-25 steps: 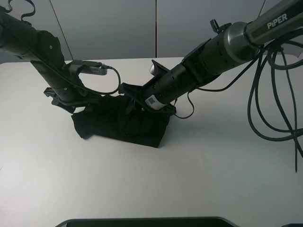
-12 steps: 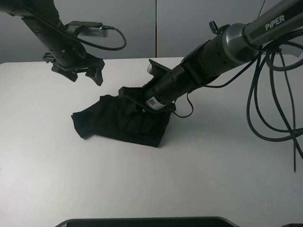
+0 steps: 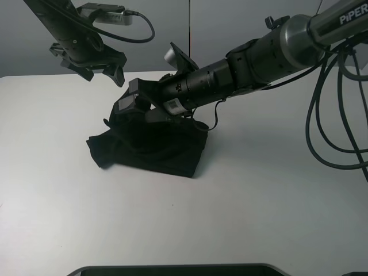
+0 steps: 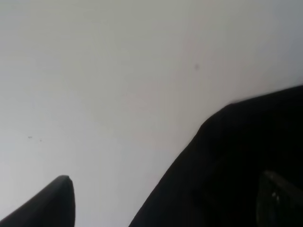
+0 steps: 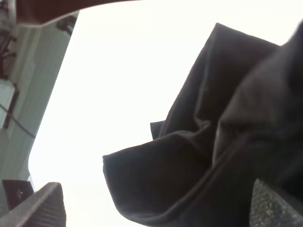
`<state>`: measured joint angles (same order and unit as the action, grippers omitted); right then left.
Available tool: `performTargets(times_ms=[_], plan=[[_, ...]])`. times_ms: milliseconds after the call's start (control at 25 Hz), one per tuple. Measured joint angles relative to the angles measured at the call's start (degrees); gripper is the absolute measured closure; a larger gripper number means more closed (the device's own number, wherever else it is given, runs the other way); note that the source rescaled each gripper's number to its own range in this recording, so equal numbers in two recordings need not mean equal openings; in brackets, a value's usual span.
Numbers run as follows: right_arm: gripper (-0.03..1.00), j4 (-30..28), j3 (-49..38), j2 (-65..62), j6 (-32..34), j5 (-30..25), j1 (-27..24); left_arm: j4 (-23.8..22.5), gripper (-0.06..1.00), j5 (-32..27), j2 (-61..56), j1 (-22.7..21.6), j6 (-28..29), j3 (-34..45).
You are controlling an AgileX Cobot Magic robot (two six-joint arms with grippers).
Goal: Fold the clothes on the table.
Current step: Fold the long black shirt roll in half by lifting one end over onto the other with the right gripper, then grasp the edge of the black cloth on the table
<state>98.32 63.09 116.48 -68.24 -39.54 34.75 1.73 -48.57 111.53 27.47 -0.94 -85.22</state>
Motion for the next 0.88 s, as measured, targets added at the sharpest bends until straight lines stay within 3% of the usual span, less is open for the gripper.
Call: performTargets(times_ms=[120,240,360,480,640,760,880], plan=[[0.14,-4.1,0.0,-1.99,0.8,3.33,0.0,-0.23,-0.04,-0.15,0.0,0.0,-0.36,0.0],[0.14,-13.93,0.0,-6.19,4.84,8.97,0.0,-0.23,-0.04,-0.26,0.0,0.0,-0.62,0.0],[0.08,-30.35,0.0,-10.8,14.62,12.42,0.0,1.43,-0.04,-0.71,0.0,0.0,-2.53,0.0],[-0.01,-51.0,0.0,-14.4,28.26,12.61,0.0,5.06,-0.05,-1.32,0.0,0.0,-5.2,0.0],[-0.03,-80.35,0.0,-16.18,53.33,10.64,0.0,11.19,-0.05,-3.86,0.0,0.0,-9.29,0.0],[-0.03,-101.72,0.0,-16.32,71.27,6.61,0.0,12.23,-0.05,-6.09,0.0,1.62,-10.25,0.0],[-0.03,-112.99,-0.81,-16.54,79.23,4.31,0.0,12.59,-0.05,-6.64,0.0,4.6,-10.48,0.0]])
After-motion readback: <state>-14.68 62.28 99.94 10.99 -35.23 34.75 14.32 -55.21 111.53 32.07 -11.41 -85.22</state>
